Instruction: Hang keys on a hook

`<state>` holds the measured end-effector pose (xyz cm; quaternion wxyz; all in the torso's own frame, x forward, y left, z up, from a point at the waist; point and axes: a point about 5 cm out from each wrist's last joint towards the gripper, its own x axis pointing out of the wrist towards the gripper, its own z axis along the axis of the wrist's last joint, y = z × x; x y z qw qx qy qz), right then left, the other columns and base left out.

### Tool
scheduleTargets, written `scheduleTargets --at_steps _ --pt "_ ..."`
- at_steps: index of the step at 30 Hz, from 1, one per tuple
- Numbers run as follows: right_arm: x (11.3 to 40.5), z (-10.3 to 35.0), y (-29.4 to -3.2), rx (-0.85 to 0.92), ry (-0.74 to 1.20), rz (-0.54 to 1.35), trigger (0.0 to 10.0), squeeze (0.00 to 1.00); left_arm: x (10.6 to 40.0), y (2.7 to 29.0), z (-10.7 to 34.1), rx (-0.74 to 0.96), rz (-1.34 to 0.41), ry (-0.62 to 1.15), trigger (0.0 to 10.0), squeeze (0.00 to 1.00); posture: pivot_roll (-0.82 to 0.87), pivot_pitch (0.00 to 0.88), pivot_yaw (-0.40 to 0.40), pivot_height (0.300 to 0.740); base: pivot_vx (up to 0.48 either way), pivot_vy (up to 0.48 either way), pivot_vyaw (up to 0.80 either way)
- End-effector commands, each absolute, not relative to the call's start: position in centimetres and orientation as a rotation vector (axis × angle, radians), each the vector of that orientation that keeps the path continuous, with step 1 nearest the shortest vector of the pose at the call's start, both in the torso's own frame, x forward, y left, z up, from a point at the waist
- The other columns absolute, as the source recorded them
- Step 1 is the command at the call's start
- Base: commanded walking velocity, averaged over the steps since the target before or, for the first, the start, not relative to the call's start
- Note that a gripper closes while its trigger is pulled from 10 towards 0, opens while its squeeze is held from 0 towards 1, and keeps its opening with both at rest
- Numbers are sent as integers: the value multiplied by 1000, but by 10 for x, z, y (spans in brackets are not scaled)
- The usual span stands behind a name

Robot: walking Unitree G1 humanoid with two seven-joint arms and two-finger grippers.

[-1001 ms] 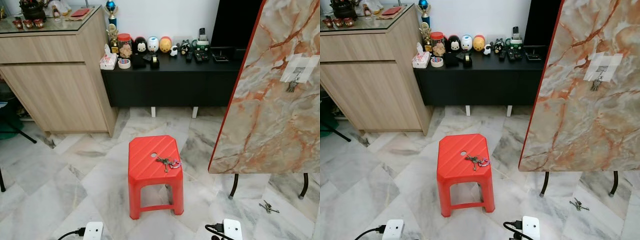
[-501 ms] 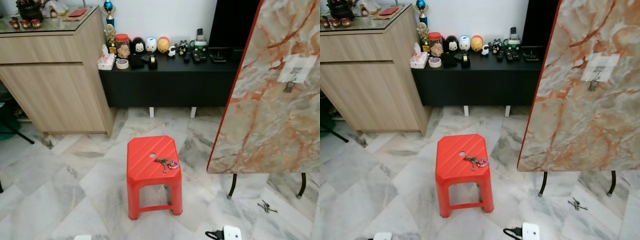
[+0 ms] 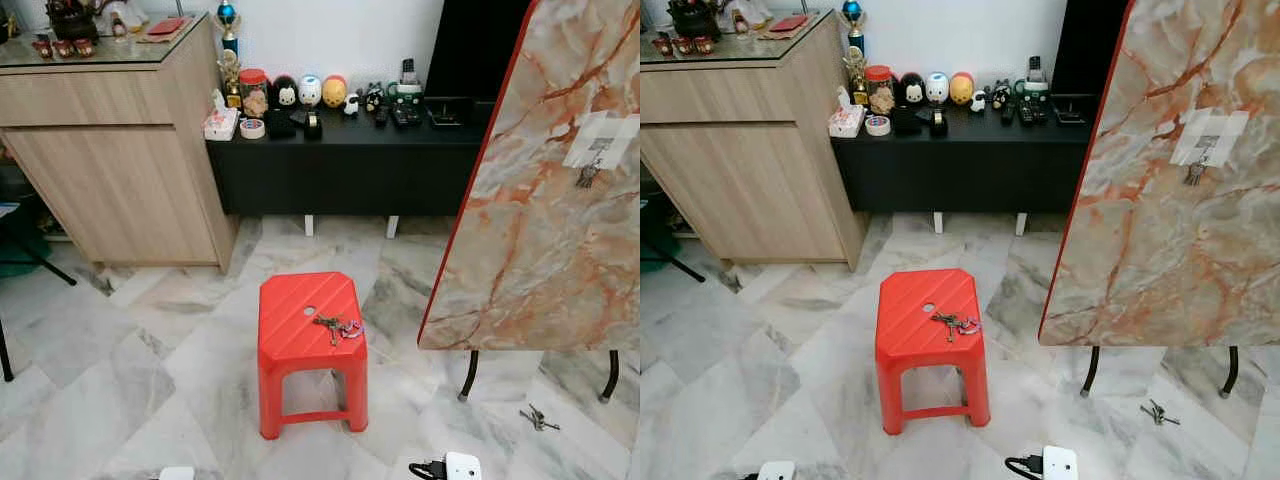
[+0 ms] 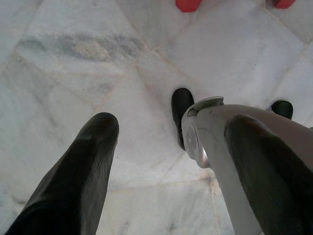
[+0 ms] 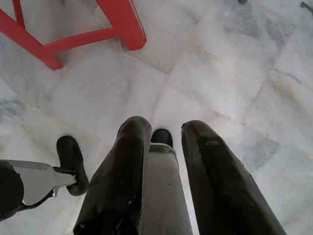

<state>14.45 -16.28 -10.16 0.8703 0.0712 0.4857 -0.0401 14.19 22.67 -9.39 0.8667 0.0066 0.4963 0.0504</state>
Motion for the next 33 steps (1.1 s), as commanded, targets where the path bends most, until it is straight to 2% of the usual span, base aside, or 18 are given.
scheduleTargets --at_steps 1,5,12,19,20,21,33 --pt "144 -102 -163 151 1019 -83 10000 0 140 232 -94 14 118 1050 10000 0 -6 0 -28 740 0 0 0" --pt "144 -102 -163 152 1018 -84 10000 0 140 232 -93 11 120 1048 10000 0 -5 0 -29 740 0 0 0" --pt "144 -102 -163 155 1018 -83 10000 0 145 218 -95 -3 110 1037 10000 0 -4 0 -28 740 0 0 0" --pt "144 -102 -163 153 1019 -84 10000 0 145 229 -93 5 120 1040 10000 0 -4 0 -28 740 0 0 0" --pt "144 -102 -163 156 1014 -84 10000 169 144 232 -92 6 123 1041 10000 0 -4 0 -28 740 0 0 0" --pt "144 -102 -163 154 1012 -84 10000 1000 144 233 -92 7 123 1041 10000 0 -4 0 -28 740 0 0 0" --pt "144 -102 -164 147 1014 -86 10000 1000 143 224 -94 1 114 1042 10000 0 -5 0 -30 740 0 0 0"
